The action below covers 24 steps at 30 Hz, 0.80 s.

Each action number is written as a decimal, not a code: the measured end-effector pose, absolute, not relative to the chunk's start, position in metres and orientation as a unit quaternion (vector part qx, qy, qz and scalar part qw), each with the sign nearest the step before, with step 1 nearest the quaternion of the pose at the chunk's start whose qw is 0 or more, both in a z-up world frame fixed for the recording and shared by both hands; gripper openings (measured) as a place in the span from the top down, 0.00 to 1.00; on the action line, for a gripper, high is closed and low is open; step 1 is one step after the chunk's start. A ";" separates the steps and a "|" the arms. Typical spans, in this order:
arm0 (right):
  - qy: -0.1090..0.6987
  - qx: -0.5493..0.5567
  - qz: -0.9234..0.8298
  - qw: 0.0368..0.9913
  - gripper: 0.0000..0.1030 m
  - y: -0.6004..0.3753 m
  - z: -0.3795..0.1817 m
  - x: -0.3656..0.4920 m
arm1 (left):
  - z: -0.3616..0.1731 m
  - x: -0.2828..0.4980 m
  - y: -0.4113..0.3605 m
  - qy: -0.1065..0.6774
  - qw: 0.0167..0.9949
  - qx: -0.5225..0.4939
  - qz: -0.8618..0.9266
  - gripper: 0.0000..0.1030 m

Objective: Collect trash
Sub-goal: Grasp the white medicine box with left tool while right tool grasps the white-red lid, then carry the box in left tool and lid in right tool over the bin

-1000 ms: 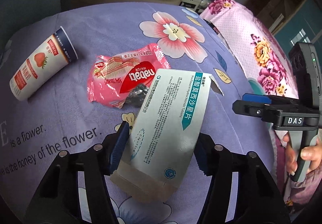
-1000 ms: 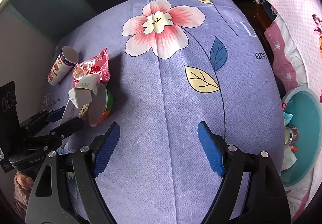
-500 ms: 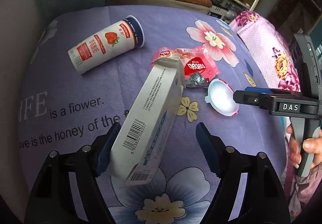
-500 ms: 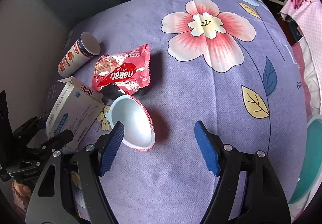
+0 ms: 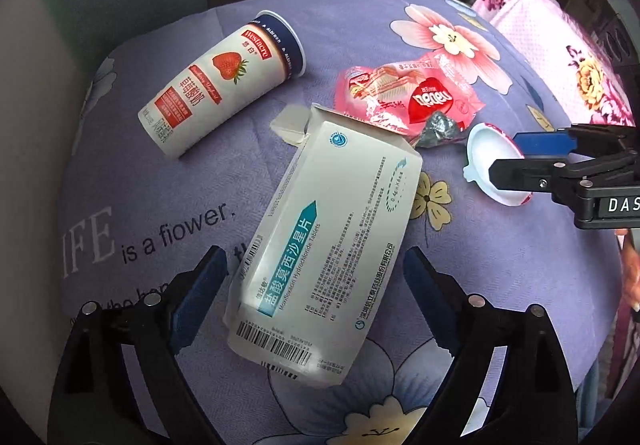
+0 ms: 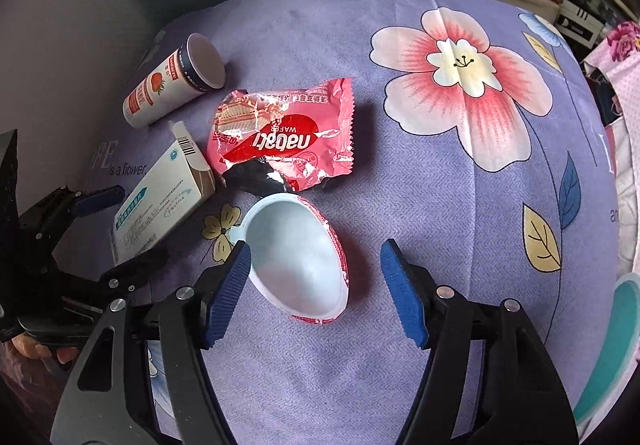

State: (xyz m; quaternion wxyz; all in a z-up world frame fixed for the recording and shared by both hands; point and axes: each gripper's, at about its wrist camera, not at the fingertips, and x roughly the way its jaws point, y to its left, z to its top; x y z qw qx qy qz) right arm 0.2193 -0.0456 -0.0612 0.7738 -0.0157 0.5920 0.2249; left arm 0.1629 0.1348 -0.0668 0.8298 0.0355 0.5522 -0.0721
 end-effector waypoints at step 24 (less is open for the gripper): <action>0.571 -0.012 0.202 0.796 0.90 -0.077 -0.059 0.200 | -0.059 0.169 0.132 0.541 0.838 -0.008 -0.075 0.31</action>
